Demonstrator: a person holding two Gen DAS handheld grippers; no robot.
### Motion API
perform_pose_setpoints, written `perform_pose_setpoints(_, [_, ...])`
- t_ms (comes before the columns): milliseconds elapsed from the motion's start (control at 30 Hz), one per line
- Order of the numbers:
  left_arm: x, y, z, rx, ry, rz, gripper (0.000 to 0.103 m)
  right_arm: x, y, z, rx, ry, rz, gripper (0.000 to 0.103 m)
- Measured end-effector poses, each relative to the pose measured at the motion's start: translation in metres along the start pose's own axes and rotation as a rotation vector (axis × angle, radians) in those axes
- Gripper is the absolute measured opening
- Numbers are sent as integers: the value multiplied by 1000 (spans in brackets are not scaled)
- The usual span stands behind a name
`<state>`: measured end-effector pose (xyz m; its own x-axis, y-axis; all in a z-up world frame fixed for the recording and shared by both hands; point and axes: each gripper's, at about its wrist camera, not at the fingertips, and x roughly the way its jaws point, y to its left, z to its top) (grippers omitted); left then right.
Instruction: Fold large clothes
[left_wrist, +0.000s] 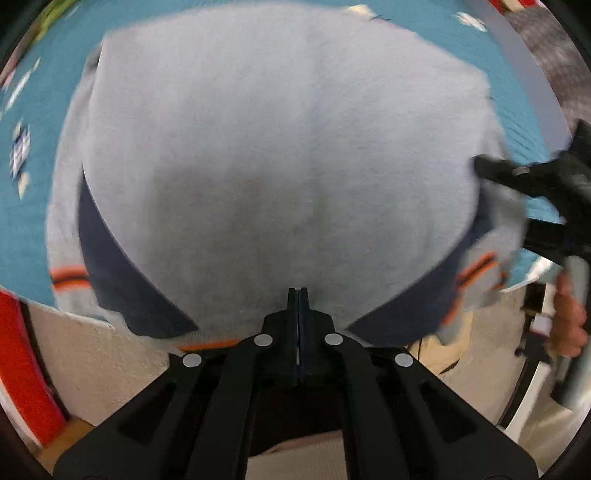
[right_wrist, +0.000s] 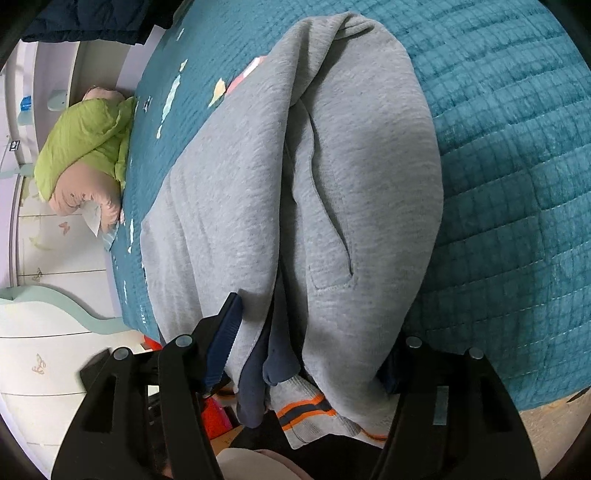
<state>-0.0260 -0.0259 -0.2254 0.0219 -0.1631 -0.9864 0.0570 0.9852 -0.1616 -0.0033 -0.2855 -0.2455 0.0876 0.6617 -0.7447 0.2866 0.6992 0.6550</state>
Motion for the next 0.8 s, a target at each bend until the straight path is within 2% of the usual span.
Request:
perform_pose_setpoints(67, [-24, -10, 28, 41, -115, 17, 1, 0, -1, 1, 6, 4, -3, 61])
perform_pose_setpoints(133, [-32, -7, 54, 43, -195, 64, 1, -1, -1, 1, 13, 4, -8, 61])
perform_pose_setpoints(167, [-32, -6, 76, 33, -212, 62, 1, -1, 0, 1, 16, 0, -11, 61])
perform_pose_setpoints(200, [-28, -5, 101, 29, -221, 48, 1, -1, 1, -1, 20, -7, -14, 61])
perform_pose_setpoints(300, [-4, 6, 170, 28, -209, 82, 1, -2, 3, -4, 31, -35, -20, 61])
perform_pose_setpoints(400, [35, 6, 203, 8, -128, 115, 1, -4, 2, -8, 50, -64, -22, 61])
perform_pose_setpoints(433, [41, 10, 206, 4, -118, 113, 1, -4, 2, -9, 54, -72, -22, 61])
perform_pose_setpoints(467, [39, 6, 202, 13, -143, 124, 1, -5, 1, -10, 59, -79, -24, 61])
perform_pose_setpoints(500, [36, -1, 192, 51, -165, 152, 1, -5, 1, -10, 60, -83, -25, 61])
perform_pose_setpoints(567, [30, -6, 173, 63, -185, 157, 1, -5, 1, -11, 58, -90, -31, 61])
perform_pose_setpoints(600, [30, -5, 158, 60, -171, 139, 1, -5, 2, -12, 49, -88, -29, 61])
perform_pose_setpoints(700, [38, 8, 123, 7, -124, 63, 1, -4, 5, -12, 52, -71, 21, 71])
perform_pose_setpoints(800, [31, 5, 75, -4, -123, 48, 1, -3, 10, -8, 46, -57, 40, 77])
